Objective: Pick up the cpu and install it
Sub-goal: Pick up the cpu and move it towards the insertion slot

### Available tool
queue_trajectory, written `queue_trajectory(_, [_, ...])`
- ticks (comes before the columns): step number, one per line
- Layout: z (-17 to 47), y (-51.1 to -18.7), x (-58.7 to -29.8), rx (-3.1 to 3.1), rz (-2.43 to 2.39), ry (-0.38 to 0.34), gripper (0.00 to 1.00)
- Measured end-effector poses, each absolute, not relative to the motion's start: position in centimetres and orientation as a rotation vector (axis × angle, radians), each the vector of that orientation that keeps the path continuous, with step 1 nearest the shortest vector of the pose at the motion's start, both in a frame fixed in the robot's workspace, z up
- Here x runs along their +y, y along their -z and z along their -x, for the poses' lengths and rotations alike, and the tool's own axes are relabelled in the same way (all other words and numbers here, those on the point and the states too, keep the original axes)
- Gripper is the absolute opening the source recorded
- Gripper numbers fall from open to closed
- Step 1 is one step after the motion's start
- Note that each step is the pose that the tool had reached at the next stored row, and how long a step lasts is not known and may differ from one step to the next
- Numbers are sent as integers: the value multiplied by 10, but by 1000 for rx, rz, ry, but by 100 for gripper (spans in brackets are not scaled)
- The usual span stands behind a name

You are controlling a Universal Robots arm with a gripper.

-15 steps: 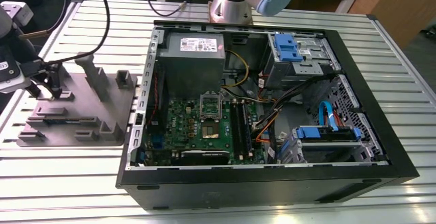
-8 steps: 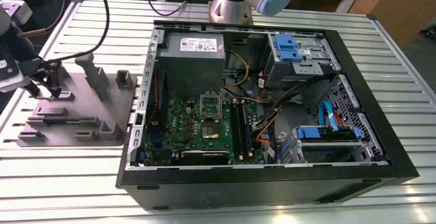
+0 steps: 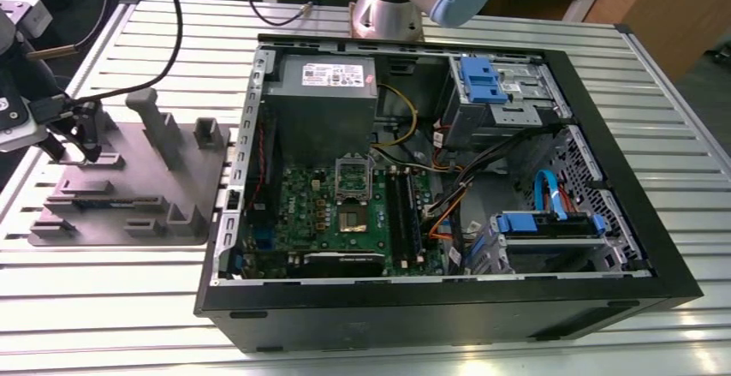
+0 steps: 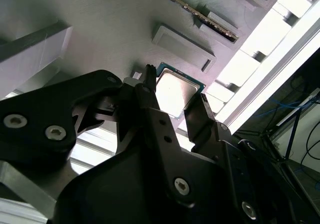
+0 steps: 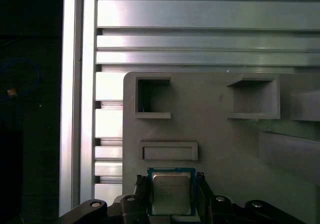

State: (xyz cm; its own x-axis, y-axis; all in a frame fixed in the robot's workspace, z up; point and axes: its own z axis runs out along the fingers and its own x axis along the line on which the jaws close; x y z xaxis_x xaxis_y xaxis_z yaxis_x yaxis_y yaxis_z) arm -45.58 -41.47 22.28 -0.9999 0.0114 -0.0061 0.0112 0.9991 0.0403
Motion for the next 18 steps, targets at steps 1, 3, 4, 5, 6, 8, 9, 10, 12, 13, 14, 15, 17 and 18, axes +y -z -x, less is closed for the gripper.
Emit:
queue_trajectory(1, [456,-223,-415,3135,-18,-63,47])
queue_trajectory(3, [456,-223,-415,3135,-18,-63,47])
queue_trajectory(4, [456,-223,-415,3135,-18,-63,47])
queue_trajectory(5, [456,-223,-415,3135,-18,-63,47])
queue_trajectory(6, [456,-224,-415,3135,-18,-63,47])
queue_trajectory(8, [456,-224,-415,3135,-18,-63,47])
queue_trajectory(9, [456,-224,-415,3134,-18,-62,47])
queue_trajectory(10, [456,-224,-415,3135,-18,-61,47])
queue_trajectory(12, [456,-224,-415,3135,-17,-60,47])
queue_trajectory(13, [456,-224,-415,3135,-18,-60,47])
queue_trajectory(14, [456,-225,-415,3135,-18,-59,47])
queue_trajectory(15, [456,-225,-415,3135,-18,-59,47])
queue_trajectory(17, [456,-226,-415,3135,-18,-59,47])
queue_trajectory(18, [456,-227,-415,3135,-18,-59,47])
